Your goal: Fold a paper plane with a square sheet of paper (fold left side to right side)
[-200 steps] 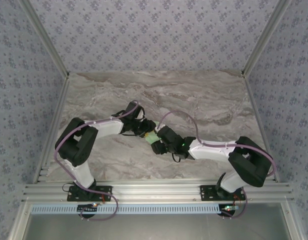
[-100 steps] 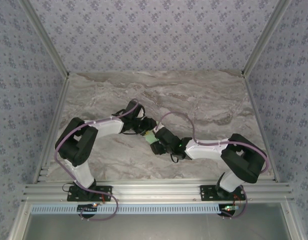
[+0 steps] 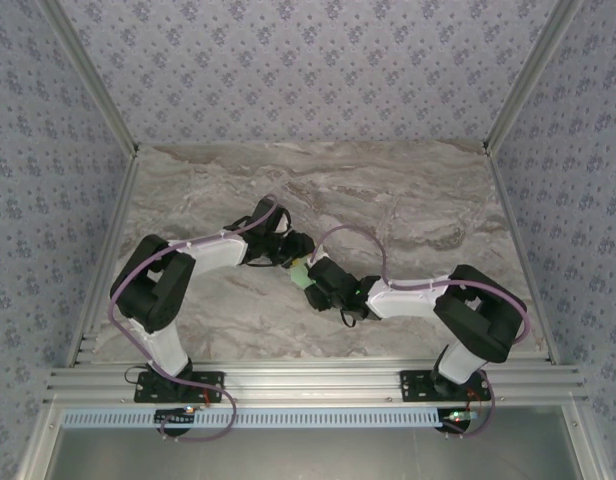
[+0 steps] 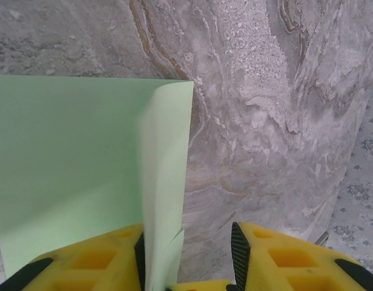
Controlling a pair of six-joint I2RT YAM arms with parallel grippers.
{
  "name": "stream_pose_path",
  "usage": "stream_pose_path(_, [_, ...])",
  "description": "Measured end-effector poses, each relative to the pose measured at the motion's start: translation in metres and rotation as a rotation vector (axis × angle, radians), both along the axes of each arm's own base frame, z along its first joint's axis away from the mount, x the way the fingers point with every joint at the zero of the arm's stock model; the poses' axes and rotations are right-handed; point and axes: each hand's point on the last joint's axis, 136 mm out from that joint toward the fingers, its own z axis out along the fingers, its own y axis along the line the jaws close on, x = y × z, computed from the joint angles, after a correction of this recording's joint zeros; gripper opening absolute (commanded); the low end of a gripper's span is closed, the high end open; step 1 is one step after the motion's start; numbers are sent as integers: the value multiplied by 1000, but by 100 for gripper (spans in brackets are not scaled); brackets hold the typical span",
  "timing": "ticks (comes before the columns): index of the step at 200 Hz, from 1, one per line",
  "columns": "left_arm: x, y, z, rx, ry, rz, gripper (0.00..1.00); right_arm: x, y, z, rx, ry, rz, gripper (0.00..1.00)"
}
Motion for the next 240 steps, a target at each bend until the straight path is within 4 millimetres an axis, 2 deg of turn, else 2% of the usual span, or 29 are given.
stream_pose_path(40, [-2, 5, 1, 22, -1, 6, 49, 0, 0, 0, 2, 4, -4, 20])
stream_pose_path(70, [-2, 8, 17, 21, -37, 12, 54, -3, -3, -5, 5, 15, -11, 12])
stream_pose_path(104, [-5, 19, 34, 16, -81, 28, 59, -7, -2, -8, 20, 37, -4, 7])
stream_pose_path(160, [-17, 49, 39, 51, -108, 65, 60, -7, 1, -9, 91, 103, 13, 5])
stream_pose_path(183, [-28, 56, 28, 61, -92, 64, 58, -6, 2, -8, 129, 142, 22, 4])
stream_pose_path(209, [-42, 62, 4, 78, -44, 63, 54, -4, 4, -5, 193, 194, 36, 3])
stream_pose_path(240, [-45, 52, -11, 75, -22, 34, 53, -3, 6, -1, 249, 239, 55, 3])
